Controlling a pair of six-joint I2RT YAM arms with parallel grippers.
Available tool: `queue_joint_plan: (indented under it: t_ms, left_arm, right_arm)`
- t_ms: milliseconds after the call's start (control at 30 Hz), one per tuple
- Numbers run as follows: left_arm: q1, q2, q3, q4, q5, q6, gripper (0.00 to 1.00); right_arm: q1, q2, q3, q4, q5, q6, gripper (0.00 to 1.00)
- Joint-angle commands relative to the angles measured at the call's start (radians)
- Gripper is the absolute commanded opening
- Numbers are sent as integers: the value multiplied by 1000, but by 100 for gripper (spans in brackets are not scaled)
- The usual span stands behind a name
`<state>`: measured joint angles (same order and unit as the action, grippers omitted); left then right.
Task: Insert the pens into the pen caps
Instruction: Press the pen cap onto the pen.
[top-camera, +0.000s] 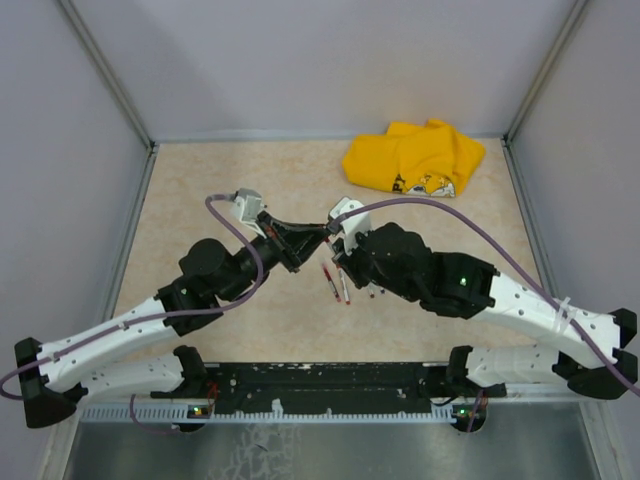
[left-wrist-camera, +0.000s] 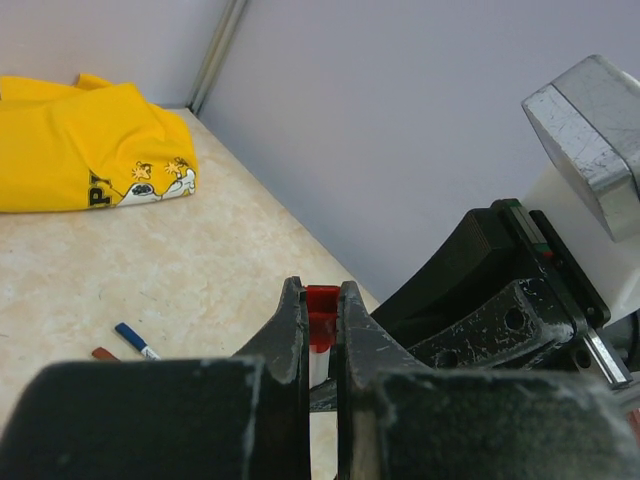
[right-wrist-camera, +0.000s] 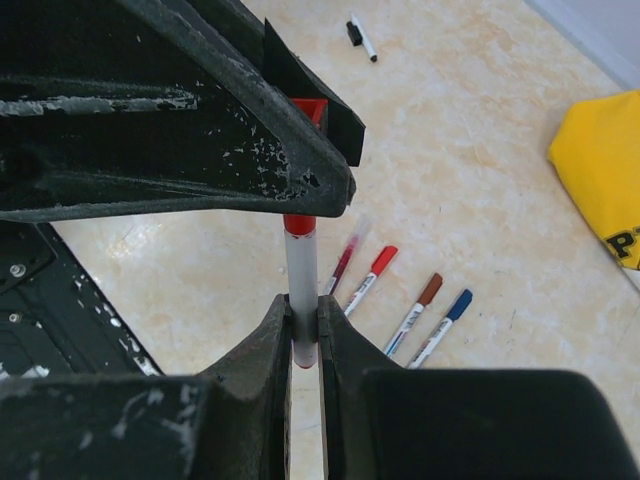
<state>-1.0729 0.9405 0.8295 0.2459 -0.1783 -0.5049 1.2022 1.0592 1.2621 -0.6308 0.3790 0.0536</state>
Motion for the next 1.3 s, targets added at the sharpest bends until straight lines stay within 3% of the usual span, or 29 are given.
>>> queue_joint_plan:
  t_ms: [0, 133, 400, 533, 967, 1267]
  left_arm:
    - [-52, 35, -105, -375, 158, -21, 0]
    - [-53, 13, -102, -351, 142, -31, 7]
    - [-53, -7, -80, -335, 133, -39, 35]
    - [-53, -35, -79, -294, 120, -54, 43]
    - [-53, -167, -121, -203, 90, -33, 49]
    - [-53, -205, -138, -213, 66, -24, 51]
  right_arm:
    - [-10, -107, 38, 478, 41, 46, 0]
    - [-10, -141, -81, 430, -38, 141, 0]
    - [-10, -214, -268, 405, -102, 313, 0]
    - [-10, -231, -345, 390, -132, 371, 0]
    - [-10, -445, -568, 386, -72, 509, 0]
    - [-10, -698, -809, 702, -318, 419, 0]
